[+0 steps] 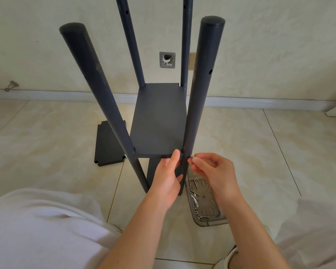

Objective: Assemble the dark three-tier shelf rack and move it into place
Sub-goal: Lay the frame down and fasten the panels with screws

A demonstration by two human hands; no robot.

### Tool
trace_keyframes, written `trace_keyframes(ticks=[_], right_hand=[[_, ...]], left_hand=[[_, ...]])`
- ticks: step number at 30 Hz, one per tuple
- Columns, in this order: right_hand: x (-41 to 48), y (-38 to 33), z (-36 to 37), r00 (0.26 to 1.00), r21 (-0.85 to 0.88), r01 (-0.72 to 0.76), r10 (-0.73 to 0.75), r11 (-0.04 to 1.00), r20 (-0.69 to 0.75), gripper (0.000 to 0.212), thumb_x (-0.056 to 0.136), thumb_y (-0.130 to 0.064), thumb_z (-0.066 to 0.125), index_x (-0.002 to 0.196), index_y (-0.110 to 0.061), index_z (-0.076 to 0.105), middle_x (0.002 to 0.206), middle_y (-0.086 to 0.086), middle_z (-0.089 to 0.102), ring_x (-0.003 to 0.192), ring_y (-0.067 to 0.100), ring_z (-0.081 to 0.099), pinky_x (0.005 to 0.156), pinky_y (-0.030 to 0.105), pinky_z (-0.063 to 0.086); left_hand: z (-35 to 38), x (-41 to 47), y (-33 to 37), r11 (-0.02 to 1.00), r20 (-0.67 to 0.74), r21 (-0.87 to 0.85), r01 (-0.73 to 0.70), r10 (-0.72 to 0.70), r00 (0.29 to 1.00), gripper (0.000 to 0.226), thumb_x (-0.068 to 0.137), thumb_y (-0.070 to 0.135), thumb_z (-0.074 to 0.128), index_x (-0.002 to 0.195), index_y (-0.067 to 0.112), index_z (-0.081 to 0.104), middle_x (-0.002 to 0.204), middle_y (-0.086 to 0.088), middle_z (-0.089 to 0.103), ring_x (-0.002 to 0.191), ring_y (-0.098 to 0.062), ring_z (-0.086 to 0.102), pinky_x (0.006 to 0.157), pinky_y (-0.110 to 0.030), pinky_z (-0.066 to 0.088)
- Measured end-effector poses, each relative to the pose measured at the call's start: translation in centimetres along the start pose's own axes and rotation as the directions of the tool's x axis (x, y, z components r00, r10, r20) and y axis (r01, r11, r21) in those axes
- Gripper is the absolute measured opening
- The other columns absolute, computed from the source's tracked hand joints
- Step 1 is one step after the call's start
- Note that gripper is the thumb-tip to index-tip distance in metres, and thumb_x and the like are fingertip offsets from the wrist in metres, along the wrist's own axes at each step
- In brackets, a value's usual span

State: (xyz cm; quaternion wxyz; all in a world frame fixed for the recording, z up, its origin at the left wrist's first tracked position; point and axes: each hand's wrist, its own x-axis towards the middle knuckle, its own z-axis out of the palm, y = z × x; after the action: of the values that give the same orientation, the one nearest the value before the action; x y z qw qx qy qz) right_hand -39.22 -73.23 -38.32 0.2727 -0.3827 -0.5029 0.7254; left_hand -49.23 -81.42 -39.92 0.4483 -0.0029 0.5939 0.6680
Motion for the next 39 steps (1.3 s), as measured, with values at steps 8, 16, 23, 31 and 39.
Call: trace_keyframes(ticks=[8, 16, 23, 31, 39], right_hand=[[0.0, -0.2, -0.1, 0.992, -0.197, 0.12, -0.125, 0.973, -0.017, 0.008, 0.084, -0.008, 0.076, 0.082, -0.015, 0.074, 0.077, 0.004, 0.076, 0.074, 0.014, 0.073, 0.07, 0.021, 0.056], [-0.2, -0.4, 0.2, 0.97, -0.395, 0.217, -0.244, 0.893, -0.017, 0.012, 0.084, -0.014, 0.077, 0.081, -0.025, 0.075, 0.077, -0.01, 0.075, 0.076, 0.008, 0.071, 0.069, 0.018, 0.055], [-0.4, -0.5, 0.4, 0.962, -0.44, 0.202, -0.261, 0.875, -0.078, 0.009, 0.081, -0.02, 0.08, 0.077, -0.021, 0.073, 0.072, -0.011, 0.072, 0.068, 0.004, 0.067, 0.062, 0.012, 0.049], [-0.7, -0.3, 0.8, 0.939, -0.473, 0.275, -0.339, 0.837, -0.053, 0.016, 0.082, -0.012, 0.079, 0.072, -0.019, 0.069, 0.068, -0.012, 0.068, 0.063, -0.001, 0.062, 0.06, 0.008, 0.044], [-1.0, 0.2, 0.9, 0.843, -0.679, 0.435, -0.532, 0.592, 0.076, 0.013, 0.087, -0.008, 0.073, 0.08, -0.017, 0.066, 0.074, -0.005, 0.067, 0.073, 0.01, 0.064, 0.066, 0.01, 0.045]], left_hand=[[-0.1, 0.0, -0.1, 0.999, 0.009, 0.032, 0.004, -0.004, 1.0, 0.032, 0.099, 0.051, 0.053, 0.122, 0.029, 0.057, 0.132, 0.004, 0.062, 0.13, -0.016, 0.051, 0.114, -0.046, 0.036], [-0.1, -0.1, 0.0, 0.999, 0.024, 0.032, 0.009, -0.01, 1.0, 0.029, 0.1, 0.05, 0.051, 0.12, 0.03, 0.057, 0.134, 0.004, 0.061, 0.131, -0.016, 0.05, 0.116, -0.048, 0.034], [-0.2, 0.0, -0.1, 1.0, 0.03, 0.002, 0.008, -0.008, 1.0, 0.03, 0.1, 0.052, 0.052, 0.12, 0.03, 0.058, 0.131, 0.006, 0.063, 0.129, -0.014, 0.052, 0.112, -0.045, 0.037], [0.0, -0.2, 0.0, 1.0, 0.015, -0.008, 0.012, -0.012, 1.0, 0.036, 0.1, 0.051, 0.05, 0.128, 0.028, 0.055, 0.136, 0.003, 0.06, 0.132, -0.017, 0.05, 0.116, -0.049, 0.035], [0.0, -0.3, 0.2, 0.999, 0.027, -0.044, 0.026, -0.025, 0.999, 0.036, 0.103, 0.046, 0.049, 0.131, 0.023, 0.055, 0.135, 0.002, 0.063, 0.132, -0.015, 0.051, 0.116, -0.048, 0.035]])
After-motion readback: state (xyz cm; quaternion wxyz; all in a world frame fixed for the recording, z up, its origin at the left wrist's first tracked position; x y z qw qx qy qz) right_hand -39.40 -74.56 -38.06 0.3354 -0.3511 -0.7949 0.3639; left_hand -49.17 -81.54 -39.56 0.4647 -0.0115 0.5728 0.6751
